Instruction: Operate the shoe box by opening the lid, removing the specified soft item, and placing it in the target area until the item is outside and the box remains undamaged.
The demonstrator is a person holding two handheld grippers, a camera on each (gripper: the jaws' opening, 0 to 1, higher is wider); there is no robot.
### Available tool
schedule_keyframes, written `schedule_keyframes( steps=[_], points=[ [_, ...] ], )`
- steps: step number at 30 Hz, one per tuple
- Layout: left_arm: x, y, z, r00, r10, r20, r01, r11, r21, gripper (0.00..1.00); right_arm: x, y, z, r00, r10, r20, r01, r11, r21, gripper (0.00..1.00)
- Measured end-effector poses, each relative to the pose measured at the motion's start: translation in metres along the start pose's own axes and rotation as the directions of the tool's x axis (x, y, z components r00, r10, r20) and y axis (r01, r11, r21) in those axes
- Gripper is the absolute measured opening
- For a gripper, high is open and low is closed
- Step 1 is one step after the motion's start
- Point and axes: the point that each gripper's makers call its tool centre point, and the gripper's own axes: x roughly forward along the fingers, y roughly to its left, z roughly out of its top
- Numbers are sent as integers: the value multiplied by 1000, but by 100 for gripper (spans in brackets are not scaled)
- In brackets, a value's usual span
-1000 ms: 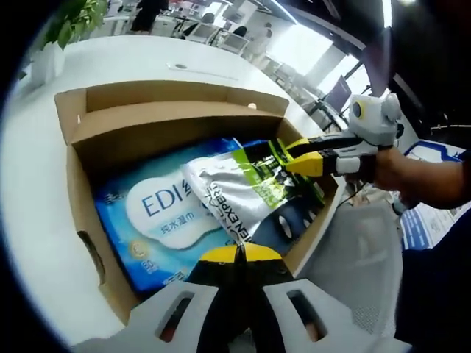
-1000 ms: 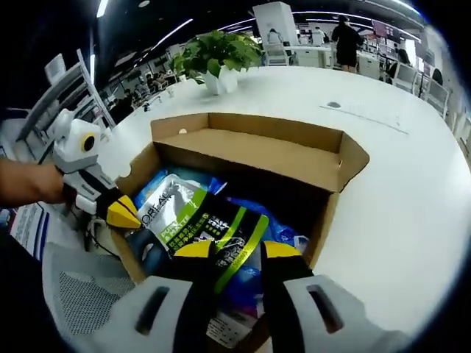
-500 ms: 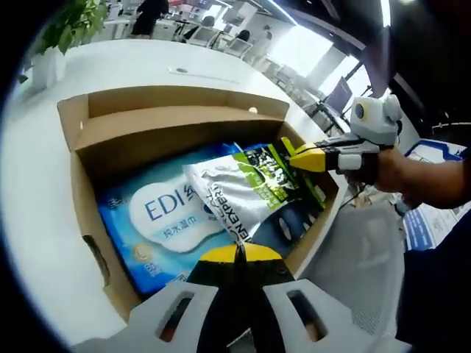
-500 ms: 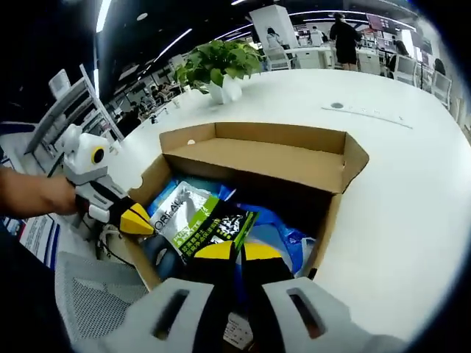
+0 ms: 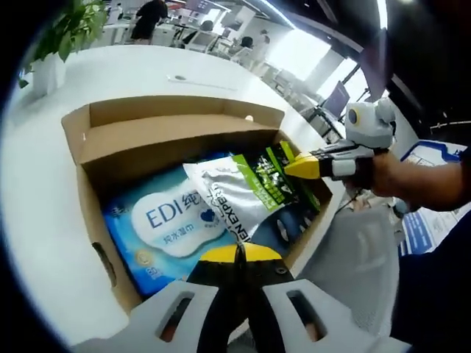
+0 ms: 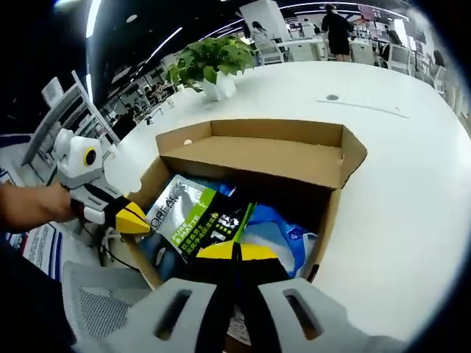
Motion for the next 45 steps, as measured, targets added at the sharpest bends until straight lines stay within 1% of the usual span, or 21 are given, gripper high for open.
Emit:
schedule_keyframes(
  steps=[4, 6, 9, 11, 13, 16, 19, 23, 28, 31, 33, 37, 41, 45],
  points=[
    [-9, -7, 6, 1000, -3, -7, 3, 999, 40, 0, -7, 6, 12, 1000, 11, 17, -11, 1000, 23, 0],
    [-13, -8, 9, 1000, -2, -9, 3, 999, 45, 0, -10, 10, 18, 999, 18, 28, -19, 999, 26, 0],
    [-20, -11, 16, 1000, 0, 1, 0, 999, 44, 0, -16, 15, 23, 999, 14, 39, -15, 1000, 16, 0],
    [-24, -15, 21, 1000, -2, 9, 1, 998, 56, 0, -20, 15, 25, 999, 9, 45, -10, 1000, 20, 0],
    [-28, -22, 27, 1000, -4, 14, 2, 997, 79, 0, -27, 15, 29, 998, 4, 65, -5, 1000, 23, 0],
    [-31, -30, 38, 1000, -5, 28, 3, 995, 97, 0, -38, 13, 33, 997, -6, 83, 4, 1000, 24, 0],
    [-31, -44, 49, 999, -14, 40, 9, 993, 121, 0, -50, 8, 37, 995, -16, 94, 14, 1000, 22, 0],
    [-26, -59, 62, 998, -30, 48, 22, 989, 149, 0, -68, -4, 43, 993, -41, 111, 39, 999, 24, 0],
    [-10, -79, 82, 997, -53, 52, 42, 981, 190, 0, -88, -23, 50, 988, -74, 133, 71, 997, 26, 0],
    [2, -91, 92, 997, -61, 45, 50, 975, 217, 0, -100, -37, 53, 985, -99, 142, 96, 995, 27, 0],
    [10, -99, 97, 997, -72, 36, 62, 971, 231, 0, -110, -47, 55, 982, -116, 146, 113, 993, 29, 0],
    [27, -118, 112, 994, -100, 34, 88, 963, 256, 0, -130, -70, 57, 976, -149, 158, 144, 989, 41, 0],
    [45, -134, 119, 992, -122, 21, 111, 956, 272, 0, -143, -91, 56, 971, -178, 162, 172, 984, 50, 0],
    [62, -143, 124, 991, -132, 8, 125, 953, 276, 0, -153, -109, 53, 968, -196, 158, 190, 980, 58, 0]
  ],
)
